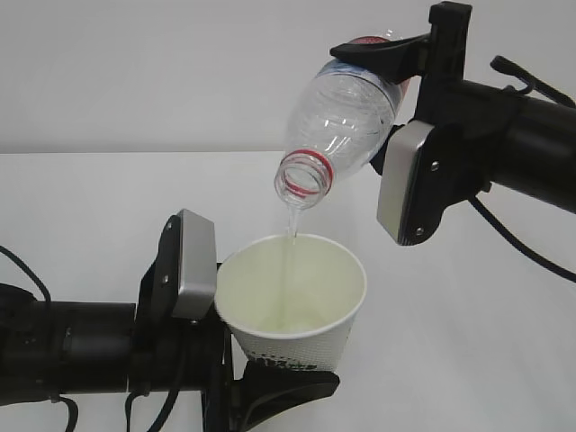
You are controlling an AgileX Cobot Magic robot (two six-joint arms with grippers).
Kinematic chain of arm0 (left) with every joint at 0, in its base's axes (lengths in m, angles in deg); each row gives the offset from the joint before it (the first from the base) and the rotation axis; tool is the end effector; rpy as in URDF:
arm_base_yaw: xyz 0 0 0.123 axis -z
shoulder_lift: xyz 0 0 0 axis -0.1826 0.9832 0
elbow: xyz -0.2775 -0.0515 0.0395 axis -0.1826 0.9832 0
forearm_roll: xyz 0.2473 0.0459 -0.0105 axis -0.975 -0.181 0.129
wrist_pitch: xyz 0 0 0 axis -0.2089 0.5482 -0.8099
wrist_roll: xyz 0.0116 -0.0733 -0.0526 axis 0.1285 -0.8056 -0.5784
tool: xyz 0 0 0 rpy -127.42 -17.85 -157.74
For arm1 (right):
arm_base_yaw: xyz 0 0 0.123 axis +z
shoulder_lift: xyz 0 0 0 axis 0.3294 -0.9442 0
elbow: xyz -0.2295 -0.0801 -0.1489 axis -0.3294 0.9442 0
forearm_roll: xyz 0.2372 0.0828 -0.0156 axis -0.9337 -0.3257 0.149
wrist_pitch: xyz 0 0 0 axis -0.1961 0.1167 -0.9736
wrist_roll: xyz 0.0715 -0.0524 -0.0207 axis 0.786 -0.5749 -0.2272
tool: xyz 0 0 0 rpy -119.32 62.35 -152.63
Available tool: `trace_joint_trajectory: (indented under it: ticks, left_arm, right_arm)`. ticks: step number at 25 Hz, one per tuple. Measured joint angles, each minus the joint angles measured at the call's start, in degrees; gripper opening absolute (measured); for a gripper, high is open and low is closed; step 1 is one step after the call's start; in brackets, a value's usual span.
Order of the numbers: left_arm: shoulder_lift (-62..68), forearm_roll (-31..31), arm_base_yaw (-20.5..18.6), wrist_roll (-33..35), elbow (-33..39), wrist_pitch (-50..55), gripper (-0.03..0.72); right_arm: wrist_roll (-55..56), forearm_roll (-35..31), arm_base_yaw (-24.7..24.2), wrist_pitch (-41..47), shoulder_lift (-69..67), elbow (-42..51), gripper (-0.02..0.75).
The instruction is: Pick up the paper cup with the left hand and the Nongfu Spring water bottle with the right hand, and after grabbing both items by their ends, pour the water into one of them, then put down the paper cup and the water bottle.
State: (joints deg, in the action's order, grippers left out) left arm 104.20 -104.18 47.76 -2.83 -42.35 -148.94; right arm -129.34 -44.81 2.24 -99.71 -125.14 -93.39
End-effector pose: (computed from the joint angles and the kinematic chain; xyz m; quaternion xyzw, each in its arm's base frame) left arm 0.1867 -0.2185 0.1387 0.4995 0.6066 -0.4092 0.4638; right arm 0.2718 0.1468 0.2607 -0.6559 0.2768 -0.2580 0.6532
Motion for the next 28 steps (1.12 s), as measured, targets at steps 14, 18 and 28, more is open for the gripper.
trace_joint_trajectory:
  ticks: [14, 18, 28]
  left_arm:
    - [0.00, 0.00, 0.00, 0.00, 0.00, 0.00, 0.502]
    - [0.00, 0.00, 0.00, 0.00, 0.00, 0.00, 0.502]
    - [0.00, 0.00, 0.00, 0.00, 0.00, 0.00, 0.502]
  right_arm:
    - [-0.13, -0.19, 0.00, -0.12, 0.00, 0.00, 0.476]
    - [-0.26, -0.19, 0.00, -0.22, 0.00, 0.00, 0.476]
    - [-0.90, -0.19, 0.00, -0.22, 0.00, 0.00, 0.476]
